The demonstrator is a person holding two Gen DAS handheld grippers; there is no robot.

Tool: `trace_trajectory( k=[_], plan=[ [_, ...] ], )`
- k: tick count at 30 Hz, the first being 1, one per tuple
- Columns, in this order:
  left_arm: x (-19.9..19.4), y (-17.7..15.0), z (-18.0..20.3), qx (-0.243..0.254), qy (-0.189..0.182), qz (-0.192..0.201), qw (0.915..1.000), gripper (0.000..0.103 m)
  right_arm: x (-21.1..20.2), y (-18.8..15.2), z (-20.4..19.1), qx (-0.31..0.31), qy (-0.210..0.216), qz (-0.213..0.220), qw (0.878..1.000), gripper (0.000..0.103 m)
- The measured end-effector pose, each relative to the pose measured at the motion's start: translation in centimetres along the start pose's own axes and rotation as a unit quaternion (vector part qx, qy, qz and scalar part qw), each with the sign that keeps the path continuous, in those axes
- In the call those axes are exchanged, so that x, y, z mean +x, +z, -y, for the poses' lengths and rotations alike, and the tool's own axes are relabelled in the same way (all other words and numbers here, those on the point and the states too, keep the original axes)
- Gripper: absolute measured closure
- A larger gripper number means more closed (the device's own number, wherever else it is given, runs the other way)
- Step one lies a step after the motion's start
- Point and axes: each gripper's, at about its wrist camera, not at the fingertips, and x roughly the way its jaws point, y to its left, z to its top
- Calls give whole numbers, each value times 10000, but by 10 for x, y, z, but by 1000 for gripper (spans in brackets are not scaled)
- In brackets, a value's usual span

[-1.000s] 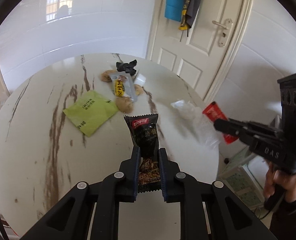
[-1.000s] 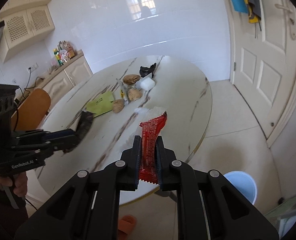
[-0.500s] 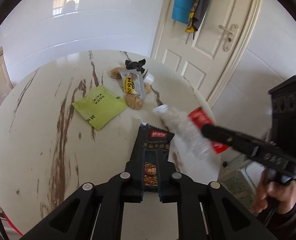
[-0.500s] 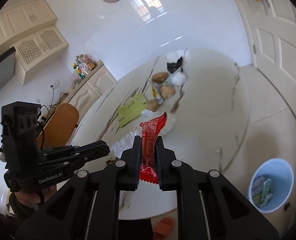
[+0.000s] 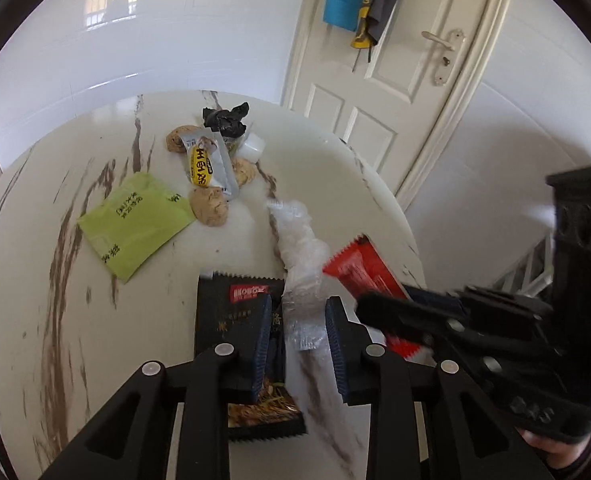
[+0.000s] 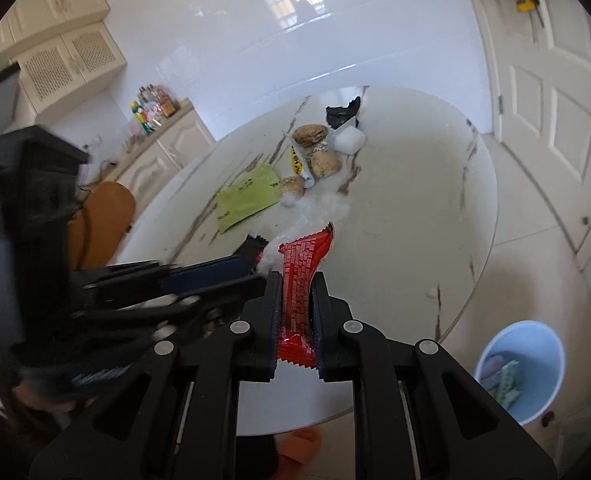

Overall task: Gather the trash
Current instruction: 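Lift the black packet and red wrapper off the table with both grippers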

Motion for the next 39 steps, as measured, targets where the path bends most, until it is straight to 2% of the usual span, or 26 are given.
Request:
trace_trajectory(
  k=[1,4,8,9,10,11,12,13,20,24,26,28,31,34,37,39],
  plan=[
    [2,2,1,41,139,36,9999,79,0,0,-1,-43,48,-19,10000,90],
    [7,7,6,83,242,9,9997,79,-6,-1,-2,-56,184,18,9998,90],
    [-2,7,3,-63,156,63,9998,78,-24,6,-4,-158,59,295,9994,90],
    [-8,5,-3,-96,163,116,9998,70,-26,8,-4,-214,-81,311,9993,90],
    [-17,3,-6,-99,225,209,9995,46,-29,8,-3,-241,-174,305,9991,90],
    [-22,0,-9,-76,332,270,9991,33,-30,8,-1,-222,-196,306,9991,90],
    [-27,-4,-10,-25,531,346,9980,12,-31,8,2,-196,-196,314,9991,89],
    [-29,-7,-10,57,701,378,9968,10,-31,7,5,-156,-199,331,9991,89],
    [1,-21,7,448,1420,-23,9889,12,-35,0,15,22,-150,358,9992,89],
    [2,-21,-10,226,1474,-38,9888,11,-38,1,13,-9,-164,374,9992,89],
    [-2,-22,-24,88,1632,-48,9865,11,-39,1,14,-7,-155,382,9991,89],
    [-4,-21,-35,-109,1537,-48,9881,14,-38,2,15,23,-152,403,9991,89],
    [1,-13,-32,-27,1310,-45,9914,14,-37,1,19,76,-158,405,9990,89],
    [13,-2,-18,411,1245,-20,9914,14,-37,0,20,88,-176,388,9991,89],
    [22,2,-7,910,1284,-22,9875,13,-38,0,21,70,-194,371,9991,89],
    [25,4,-5,986,1171,6,9882,18,-39,0,22,65,-199,368,9991,89]
  ],
)
